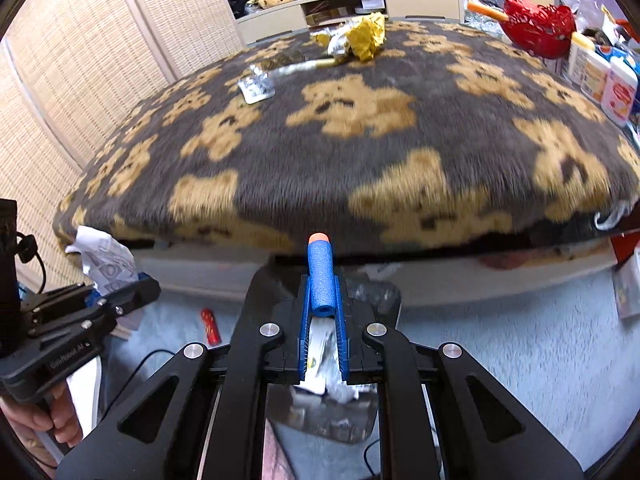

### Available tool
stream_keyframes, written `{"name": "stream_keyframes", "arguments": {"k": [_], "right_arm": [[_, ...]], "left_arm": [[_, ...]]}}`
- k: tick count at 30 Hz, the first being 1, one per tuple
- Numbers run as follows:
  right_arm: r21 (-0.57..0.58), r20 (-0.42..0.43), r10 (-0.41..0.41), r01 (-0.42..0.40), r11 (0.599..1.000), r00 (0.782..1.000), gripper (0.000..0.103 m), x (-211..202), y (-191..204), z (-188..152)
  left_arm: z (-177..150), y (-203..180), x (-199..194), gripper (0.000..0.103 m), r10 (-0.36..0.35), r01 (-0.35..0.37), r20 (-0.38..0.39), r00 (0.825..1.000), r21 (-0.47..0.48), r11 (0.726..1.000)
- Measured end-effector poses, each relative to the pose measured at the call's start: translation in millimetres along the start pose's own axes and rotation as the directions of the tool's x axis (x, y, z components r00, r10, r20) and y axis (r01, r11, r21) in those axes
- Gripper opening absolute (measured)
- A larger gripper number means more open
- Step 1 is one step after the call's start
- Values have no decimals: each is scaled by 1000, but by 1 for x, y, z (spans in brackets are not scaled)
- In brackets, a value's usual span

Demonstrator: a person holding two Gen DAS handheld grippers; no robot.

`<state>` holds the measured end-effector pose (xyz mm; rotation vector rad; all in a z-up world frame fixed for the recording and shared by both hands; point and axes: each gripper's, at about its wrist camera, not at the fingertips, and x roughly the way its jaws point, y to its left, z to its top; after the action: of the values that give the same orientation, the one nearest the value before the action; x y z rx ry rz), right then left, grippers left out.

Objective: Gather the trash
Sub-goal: 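Carry both held items over the black bin and open both tools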

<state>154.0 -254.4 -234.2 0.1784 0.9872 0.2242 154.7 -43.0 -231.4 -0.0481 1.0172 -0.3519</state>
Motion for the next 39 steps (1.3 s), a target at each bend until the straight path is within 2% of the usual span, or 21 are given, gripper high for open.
{"name": "stream_keyframes", "arguments": {"k": [9, 22, 26, 29, 31, 33, 35, 39], "right_arm": [[28, -57, 7, -5, 1000, 998, 13, 17, -3, -35], [103, -181, 33, -14, 995, 983, 13, 66, -13, -58], [121, -186, 33, -11, 993, 982, 15, 70, -14, -57], [130, -187, 44, -20, 991, 981, 16, 72, -15, -55], [133, -185, 37, -13, 991, 982, 17, 72, -16, -53], [142, -178, 32, -7, 990, 983, 28, 70, -19, -51], [154, -162, 17, 8, 988, 987, 68, 66, -23, -48], [165, -127, -12, 33, 986, 992, 79, 55, -30, -41]], "left_arm": [[-42, -13, 35, 11, -42, 42, -88, 995, 3, 999], [-67, -22, 88, 11, -59, 64, -197, 979, 19, 998], [-66, -20, 94, 17, -62, 65, -212, 975, 9, 998], [-65, -18, 93, 29, -57, 59, -207, 977, 4, 998], [-63, -16, 92, 33, -40, 43, -204, 978, 8, 999], [-61, -14, 90, 43, -29, 31, -199, 980, 6, 1000], [-59, -10, 86, 60, -12, 13, -189, 982, 3, 1000], [-53, -6, 75, 85, 13, -13, -158, 987, 2, 1000]]}}
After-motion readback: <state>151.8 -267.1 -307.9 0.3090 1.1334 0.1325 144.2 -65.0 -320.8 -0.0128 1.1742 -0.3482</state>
